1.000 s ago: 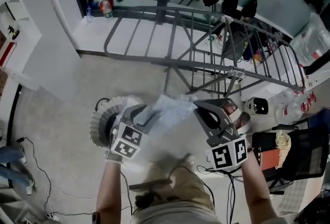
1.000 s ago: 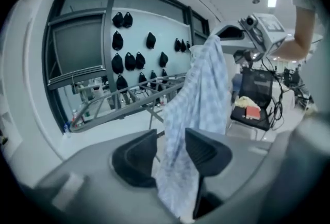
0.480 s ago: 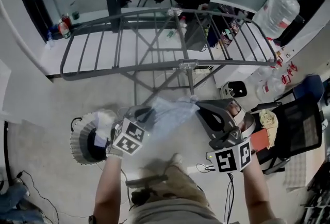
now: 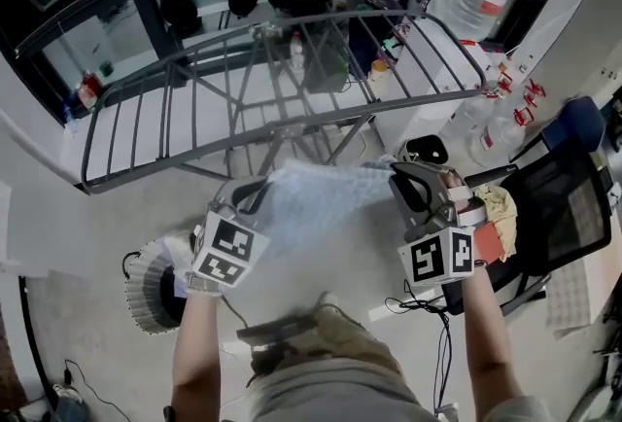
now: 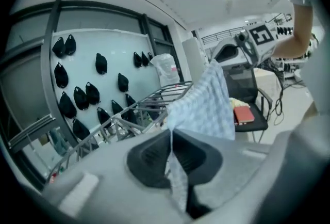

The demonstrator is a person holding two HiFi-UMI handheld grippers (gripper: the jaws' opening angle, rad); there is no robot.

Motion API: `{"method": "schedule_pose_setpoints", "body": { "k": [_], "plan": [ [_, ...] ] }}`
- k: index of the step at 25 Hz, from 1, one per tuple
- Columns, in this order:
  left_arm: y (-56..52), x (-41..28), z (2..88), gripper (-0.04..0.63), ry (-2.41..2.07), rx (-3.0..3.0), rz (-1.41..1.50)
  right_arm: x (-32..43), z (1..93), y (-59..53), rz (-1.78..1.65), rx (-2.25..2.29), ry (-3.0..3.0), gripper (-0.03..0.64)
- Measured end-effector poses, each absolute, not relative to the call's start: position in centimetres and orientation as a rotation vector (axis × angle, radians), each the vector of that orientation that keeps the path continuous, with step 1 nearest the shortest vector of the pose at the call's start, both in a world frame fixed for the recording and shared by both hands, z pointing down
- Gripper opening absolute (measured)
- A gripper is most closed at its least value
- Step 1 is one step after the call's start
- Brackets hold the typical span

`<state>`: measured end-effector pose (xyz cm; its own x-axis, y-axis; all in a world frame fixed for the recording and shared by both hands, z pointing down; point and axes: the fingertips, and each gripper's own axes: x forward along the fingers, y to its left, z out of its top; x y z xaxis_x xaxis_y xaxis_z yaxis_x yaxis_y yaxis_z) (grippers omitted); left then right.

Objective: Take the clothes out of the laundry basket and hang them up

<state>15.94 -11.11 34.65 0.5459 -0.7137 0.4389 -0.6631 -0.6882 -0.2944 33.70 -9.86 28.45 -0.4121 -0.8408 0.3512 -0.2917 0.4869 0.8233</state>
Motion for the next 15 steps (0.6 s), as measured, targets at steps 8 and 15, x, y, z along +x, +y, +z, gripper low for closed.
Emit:
{"method": "schedule_pose_setpoints", "body": {
  "k": [8, 15],
  "plan": [
    [-15.2, 23.2, 29.0, 0.003, 1.187, -2.581, -0.738, 43.7, 26.9, -14.7, -0.829, 1.095, -1.856, 0.021],
    [-18.4, 26.4, 28.4, 0.003, 1.171, -2.549, -0.749, 47.4, 25.6, -18.4, -0.852, 1.137, -1.788, 0.020]
  ]
}}
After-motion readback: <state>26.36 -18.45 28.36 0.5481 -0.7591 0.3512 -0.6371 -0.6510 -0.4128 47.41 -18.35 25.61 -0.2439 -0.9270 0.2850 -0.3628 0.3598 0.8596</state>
